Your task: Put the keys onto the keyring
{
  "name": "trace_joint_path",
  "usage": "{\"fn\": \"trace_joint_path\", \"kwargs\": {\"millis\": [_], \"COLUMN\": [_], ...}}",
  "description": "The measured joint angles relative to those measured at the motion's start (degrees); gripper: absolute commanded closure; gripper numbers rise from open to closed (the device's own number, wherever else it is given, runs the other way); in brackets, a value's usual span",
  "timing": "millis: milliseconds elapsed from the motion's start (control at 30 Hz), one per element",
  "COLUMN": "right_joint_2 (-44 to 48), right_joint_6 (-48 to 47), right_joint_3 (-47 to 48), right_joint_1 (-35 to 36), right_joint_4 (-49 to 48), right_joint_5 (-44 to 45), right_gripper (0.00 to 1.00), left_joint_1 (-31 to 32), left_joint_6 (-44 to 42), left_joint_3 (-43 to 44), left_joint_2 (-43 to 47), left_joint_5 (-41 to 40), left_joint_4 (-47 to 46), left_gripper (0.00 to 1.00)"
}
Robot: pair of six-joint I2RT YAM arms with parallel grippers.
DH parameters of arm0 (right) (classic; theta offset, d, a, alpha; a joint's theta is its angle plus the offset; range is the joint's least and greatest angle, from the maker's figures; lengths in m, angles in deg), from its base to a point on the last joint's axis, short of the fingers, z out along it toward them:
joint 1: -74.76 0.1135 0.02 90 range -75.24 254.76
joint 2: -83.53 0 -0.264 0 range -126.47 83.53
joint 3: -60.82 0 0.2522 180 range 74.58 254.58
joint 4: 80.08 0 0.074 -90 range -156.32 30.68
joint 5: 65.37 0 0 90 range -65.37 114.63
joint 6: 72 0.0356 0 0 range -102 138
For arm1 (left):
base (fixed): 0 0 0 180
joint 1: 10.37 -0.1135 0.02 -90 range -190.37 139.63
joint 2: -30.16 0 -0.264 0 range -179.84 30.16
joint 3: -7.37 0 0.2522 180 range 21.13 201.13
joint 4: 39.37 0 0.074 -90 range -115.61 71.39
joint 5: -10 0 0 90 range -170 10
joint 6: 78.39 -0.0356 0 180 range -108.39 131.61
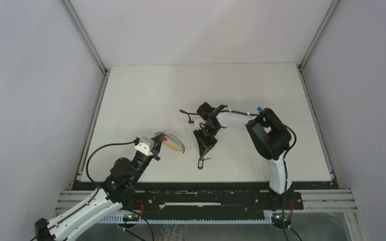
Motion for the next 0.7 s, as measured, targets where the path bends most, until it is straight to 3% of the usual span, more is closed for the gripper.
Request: {"fn": "trace_joint_path", "kwargs": {"millis": [367, 533, 700], "right_joint_2": [21.7, 31.1, 33.9], "right_joint_6": [-1.0, -2.5, -3.4], "right_joint_3": [-14.1, -27.5, -40.4], "right_joint_1": [8.8, 12.8, 15.0], "right_joint_4": [-11.5, -25.9, -41.9], "right_joint_5": [22.5, 31.0, 36.6], "right_gripper": [1.00, 1.00, 1.00], "left_joint_1": [0.0, 0.0, 0.0], "left_joint_6": [0.0, 0.0, 0.0], "left_joint_3": [0.0, 0.0, 0.0], "left_joint_2": [0.2, 1.0, 1.3], "left_joint_5": [0.0, 0.0, -0.1], "left_joint_4": [0.0, 0.1, 0.1], "left_gripper": [1.00, 1.00, 1.00]}}
